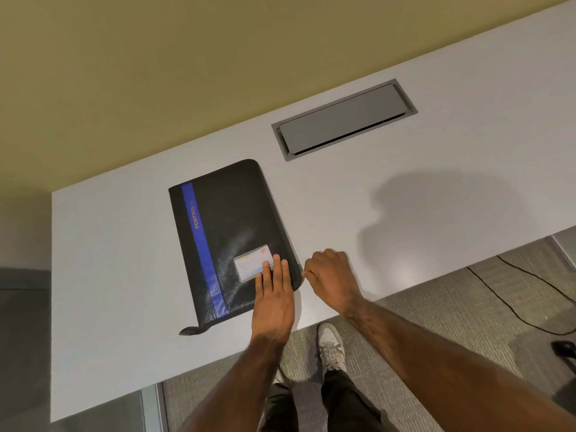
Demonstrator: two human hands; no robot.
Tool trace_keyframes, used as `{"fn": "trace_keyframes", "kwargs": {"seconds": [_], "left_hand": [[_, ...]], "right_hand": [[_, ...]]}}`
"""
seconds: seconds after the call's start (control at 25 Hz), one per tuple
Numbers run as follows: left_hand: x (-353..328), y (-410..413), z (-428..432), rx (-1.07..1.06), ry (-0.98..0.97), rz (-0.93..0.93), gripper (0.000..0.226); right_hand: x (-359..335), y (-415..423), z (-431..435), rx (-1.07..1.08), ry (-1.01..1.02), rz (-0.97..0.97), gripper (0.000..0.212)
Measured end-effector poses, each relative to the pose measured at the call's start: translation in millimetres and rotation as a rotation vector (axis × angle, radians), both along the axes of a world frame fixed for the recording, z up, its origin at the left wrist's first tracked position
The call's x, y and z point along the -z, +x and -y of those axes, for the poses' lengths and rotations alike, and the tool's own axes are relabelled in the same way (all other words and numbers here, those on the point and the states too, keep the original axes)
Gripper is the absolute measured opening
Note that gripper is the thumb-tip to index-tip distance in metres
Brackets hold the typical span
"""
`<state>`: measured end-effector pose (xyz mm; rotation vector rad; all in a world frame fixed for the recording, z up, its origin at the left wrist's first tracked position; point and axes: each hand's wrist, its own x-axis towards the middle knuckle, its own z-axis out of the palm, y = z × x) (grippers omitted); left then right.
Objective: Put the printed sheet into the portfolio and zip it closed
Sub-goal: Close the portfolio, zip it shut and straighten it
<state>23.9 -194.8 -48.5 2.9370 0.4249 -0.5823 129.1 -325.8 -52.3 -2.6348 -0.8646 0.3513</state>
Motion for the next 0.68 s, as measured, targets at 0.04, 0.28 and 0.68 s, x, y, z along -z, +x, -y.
{"fn": "trace_keyframes", "kwargs": {"seconds": [0.04,0.28,0.68], "left_hand": [[-2,1,0,0.001,0.004,-0.016,0.067],[-8,6,1,0.034,0.077,-0.054,0.073],[-6,9,6,0.041,0.059,-0.033,0.079]], "right_hand": [[0,7,-2,-0.012,-0.015,0.019,0.018],[-3,55,-38,-0.071,-0.138,0.069,0.02],[5,135,-99,-0.083,-0.21,0.156,0.031]]}}
